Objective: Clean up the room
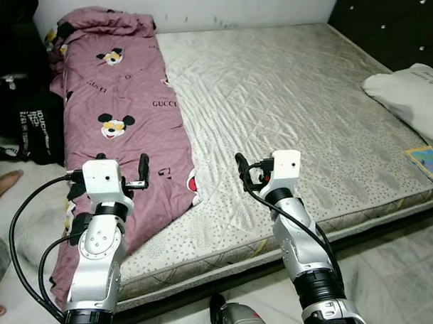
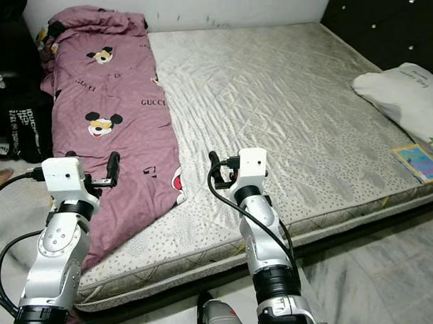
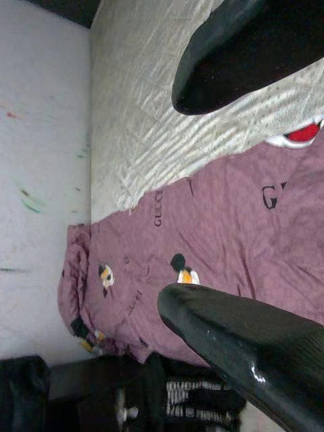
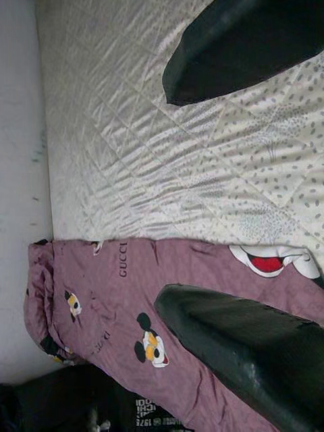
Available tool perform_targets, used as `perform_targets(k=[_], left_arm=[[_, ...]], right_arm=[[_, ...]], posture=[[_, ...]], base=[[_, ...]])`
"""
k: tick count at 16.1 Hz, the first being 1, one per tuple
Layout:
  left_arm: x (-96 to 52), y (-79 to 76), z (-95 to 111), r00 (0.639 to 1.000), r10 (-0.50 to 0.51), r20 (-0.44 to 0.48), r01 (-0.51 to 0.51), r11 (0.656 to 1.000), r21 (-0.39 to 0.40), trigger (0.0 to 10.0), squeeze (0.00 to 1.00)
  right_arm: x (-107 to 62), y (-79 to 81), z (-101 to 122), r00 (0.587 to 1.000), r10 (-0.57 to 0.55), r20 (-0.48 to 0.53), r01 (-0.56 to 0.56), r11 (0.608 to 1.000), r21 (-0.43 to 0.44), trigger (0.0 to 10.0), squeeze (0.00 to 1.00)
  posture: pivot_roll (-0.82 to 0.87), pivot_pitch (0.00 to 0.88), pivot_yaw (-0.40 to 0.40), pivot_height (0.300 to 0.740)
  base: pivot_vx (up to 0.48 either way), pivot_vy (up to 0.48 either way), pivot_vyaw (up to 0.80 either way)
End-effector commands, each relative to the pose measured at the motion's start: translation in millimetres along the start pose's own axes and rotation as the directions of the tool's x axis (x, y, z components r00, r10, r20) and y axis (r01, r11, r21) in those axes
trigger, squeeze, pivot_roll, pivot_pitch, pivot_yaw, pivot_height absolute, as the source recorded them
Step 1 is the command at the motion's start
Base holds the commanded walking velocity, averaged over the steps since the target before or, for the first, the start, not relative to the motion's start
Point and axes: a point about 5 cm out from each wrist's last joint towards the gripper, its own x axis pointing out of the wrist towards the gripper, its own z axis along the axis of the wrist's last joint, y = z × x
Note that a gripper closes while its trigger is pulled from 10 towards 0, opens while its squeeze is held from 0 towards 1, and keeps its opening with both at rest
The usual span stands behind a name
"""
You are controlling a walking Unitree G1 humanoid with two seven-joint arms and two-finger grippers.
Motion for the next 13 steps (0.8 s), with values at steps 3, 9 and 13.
perform_targets(k=[3, 9, 13], left_arm=[[0.0, -0.2, -2.4, 1.000, 0.007, -0.011, -0.007, 1.000, 0.005, 10.0, 0.00], [-0.3, 0.6, -2.8, 1.000, 0.015, -0.015, -0.015, 1.000, 0.000, 10.0, 0.00], [0.9, 0.4, -2.6, 1.000, 0.022, -0.017, -0.022, 1.000, -0.001, 10.0, 0.00]], right_arm=[[-0.1, -2.1, 1.7, 1.000, 0.002, 0.001, -0.002, 1.000, 0.000, 10.0, 0.00], [-0.3, -1.0, 0.8, 1.000, 0.010, -0.001, -0.010, 1.000, 0.005, 10.0, 0.00], [0.8, -1.1, 1.4, 1.000, 0.015, -0.003, -0.015, 1.000, 0.001, 10.0, 0.00]], posture=[[-0.02, 0.085, -0.019, 0.735], [-0.02, 0.086, -0.020, 0.660], [-0.03, 0.089, -0.022, 0.660]], base=[[0.000, 0.000, 0.00], [0.000, 0.000, 0.00], [0.000, 0.000, 0.00]])
